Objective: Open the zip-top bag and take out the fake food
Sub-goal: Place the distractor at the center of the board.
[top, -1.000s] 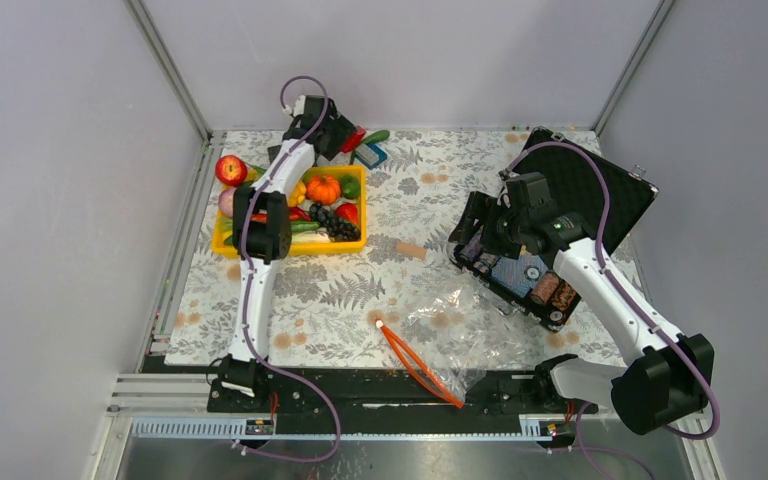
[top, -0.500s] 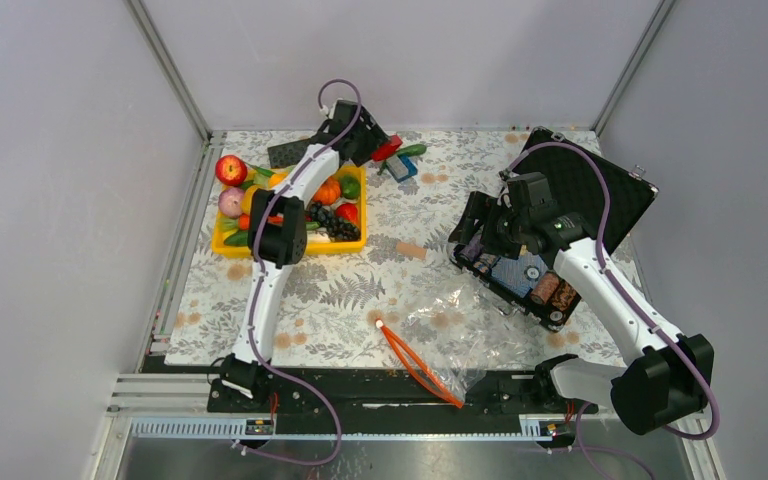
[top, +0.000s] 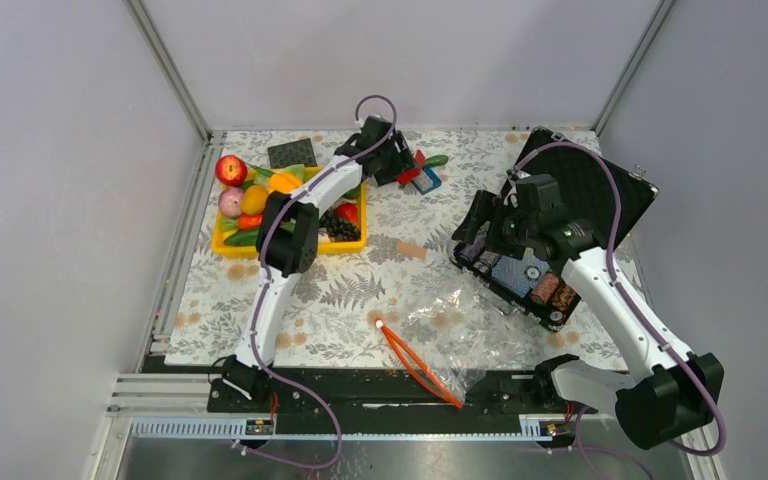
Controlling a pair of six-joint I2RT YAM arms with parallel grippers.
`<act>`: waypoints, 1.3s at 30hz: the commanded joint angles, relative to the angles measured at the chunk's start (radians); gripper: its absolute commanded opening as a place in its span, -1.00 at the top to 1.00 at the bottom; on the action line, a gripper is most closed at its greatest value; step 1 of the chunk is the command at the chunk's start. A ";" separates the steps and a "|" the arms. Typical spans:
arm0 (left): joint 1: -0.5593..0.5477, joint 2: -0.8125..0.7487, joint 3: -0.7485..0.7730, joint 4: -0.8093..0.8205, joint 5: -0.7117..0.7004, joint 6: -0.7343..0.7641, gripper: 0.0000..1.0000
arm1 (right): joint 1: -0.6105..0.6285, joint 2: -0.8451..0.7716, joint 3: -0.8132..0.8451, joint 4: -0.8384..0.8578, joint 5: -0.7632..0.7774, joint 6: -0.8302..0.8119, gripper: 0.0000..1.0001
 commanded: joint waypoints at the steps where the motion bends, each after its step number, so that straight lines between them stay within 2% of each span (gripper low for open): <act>1: -0.028 -0.096 -0.076 -0.050 0.039 0.070 0.45 | -0.011 -0.053 -0.001 -0.010 0.035 0.001 -0.99; 17: -0.124 -0.325 -0.406 -0.056 0.065 0.153 0.59 | -0.019 -0.057 0.016 -0.046 0.080 -0.024 -0.99; 21: -0.138 -0.423 -0.514 -0.040 0.014 0.166 0.59 | -0.020 -0.023 0.041 -0.045 0.104 -0.029 -1.00; 27: -0.145 -0.640 -0.659 -0.047 -0.146 0.252 0.59 | -0.020 0.035 0.079 -0.020 0.111 -0.005 -0.97; 33: -0.191 -0.891 -0.982 0.035 -0.280 0.292 0.65 | -0.020 0.055 0.078 0.006 0.085 0.006 -0.95; 39: -0.301 -1.174 -1.324 0.113 -0.393 0.241 0.71 | -0.019 0.100 0.086 0.040 0.076 0.018 -0.92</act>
